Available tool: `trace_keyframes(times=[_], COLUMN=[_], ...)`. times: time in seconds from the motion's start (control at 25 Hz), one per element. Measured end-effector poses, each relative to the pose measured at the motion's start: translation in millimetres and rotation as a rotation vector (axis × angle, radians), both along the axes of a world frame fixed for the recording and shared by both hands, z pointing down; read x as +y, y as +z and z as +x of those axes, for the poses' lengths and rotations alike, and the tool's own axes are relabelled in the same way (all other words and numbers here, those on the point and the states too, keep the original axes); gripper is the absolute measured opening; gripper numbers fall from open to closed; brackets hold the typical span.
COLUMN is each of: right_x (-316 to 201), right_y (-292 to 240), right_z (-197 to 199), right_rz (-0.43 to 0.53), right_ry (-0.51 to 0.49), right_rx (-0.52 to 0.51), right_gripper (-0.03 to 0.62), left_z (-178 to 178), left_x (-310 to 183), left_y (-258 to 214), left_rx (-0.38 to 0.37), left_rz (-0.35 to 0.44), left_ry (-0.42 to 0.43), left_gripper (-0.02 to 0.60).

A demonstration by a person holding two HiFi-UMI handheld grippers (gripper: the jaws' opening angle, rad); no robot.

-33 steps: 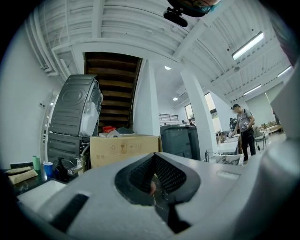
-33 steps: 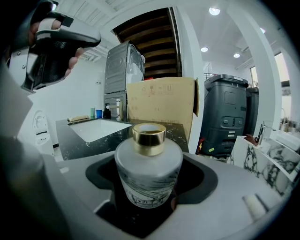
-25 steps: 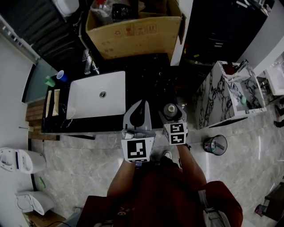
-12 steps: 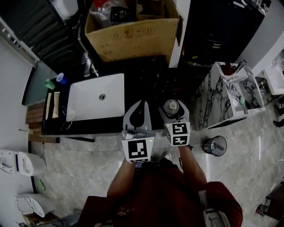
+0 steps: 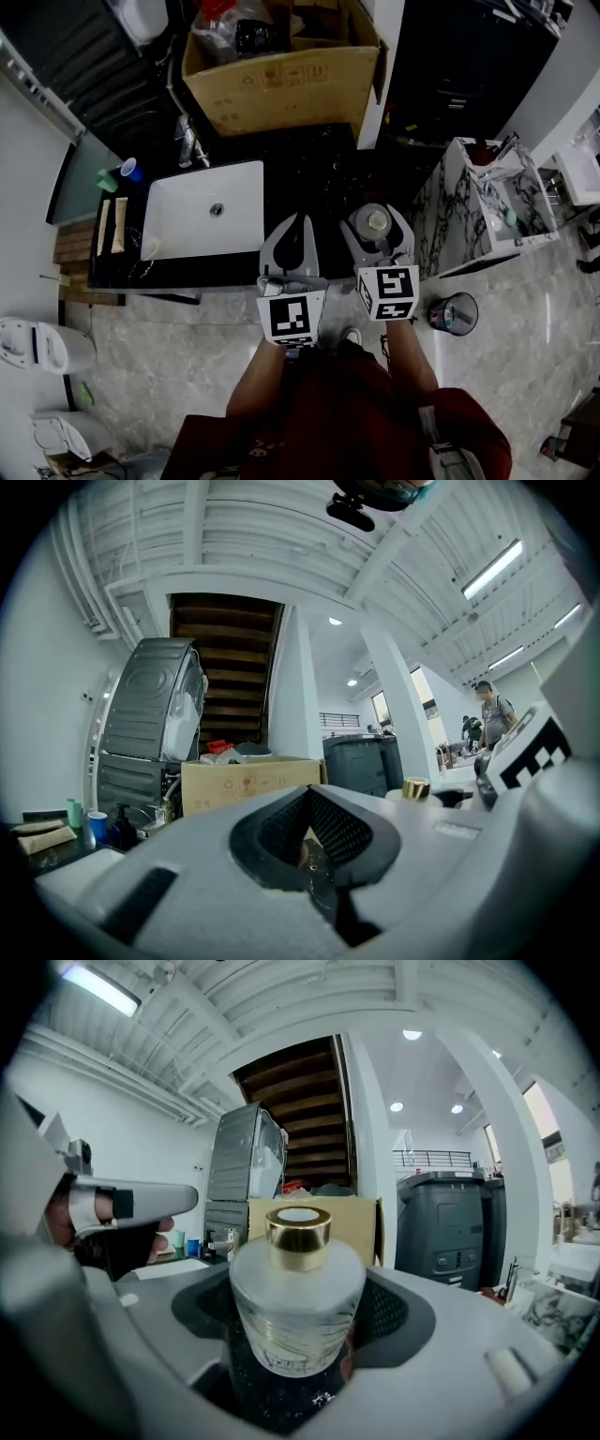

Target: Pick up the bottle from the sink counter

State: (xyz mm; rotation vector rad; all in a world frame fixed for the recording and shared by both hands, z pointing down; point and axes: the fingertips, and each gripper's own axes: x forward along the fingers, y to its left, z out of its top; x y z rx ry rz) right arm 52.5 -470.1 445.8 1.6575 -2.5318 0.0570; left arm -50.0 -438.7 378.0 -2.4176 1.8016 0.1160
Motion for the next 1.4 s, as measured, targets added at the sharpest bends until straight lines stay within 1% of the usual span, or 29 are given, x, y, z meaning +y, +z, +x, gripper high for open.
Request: trace_keyframes(times=[0.32,0.6,0.72,0.84,0.96,1.28,1.4], right_x=[11,28,35,40,44,55,60], right_y=[-59,-109,-127,-138,-146,-166,-170], right_z=[4,11,14,18,24,34,39], right_rz=[0.133,0.259,0.304,0.334,0.354,0.423,0.460], right_ry=[0.007,0.016,0.023,0.035,0.048,0.083,0.111], right_rx=[-0.009,-0.013,-0.020,-0.021,-0.027,-0.014,-0.006], right_gripper=[0.337,0.337,0.337,0.337,0.337,0.337,0.337], left_z=[4,9,11,16,20,23,28], left_x=[1,-3,-4,-3,-1,1,6], left_y=[-21,-36,-47,-54,-61,-72,-76], left_rx=[0.038,0.032,0.046,0.063,0.062,0.068,0.072], left_rz=[0.035,0.077,0.097,0.102,0.119,0.153,0.171], left_ry=[0.025,0.031,0.039,0.058,0.070,0.069,0.077], left_gripper=[0.001,0.002,0.001,0.002,0.002,0.001,0.002])
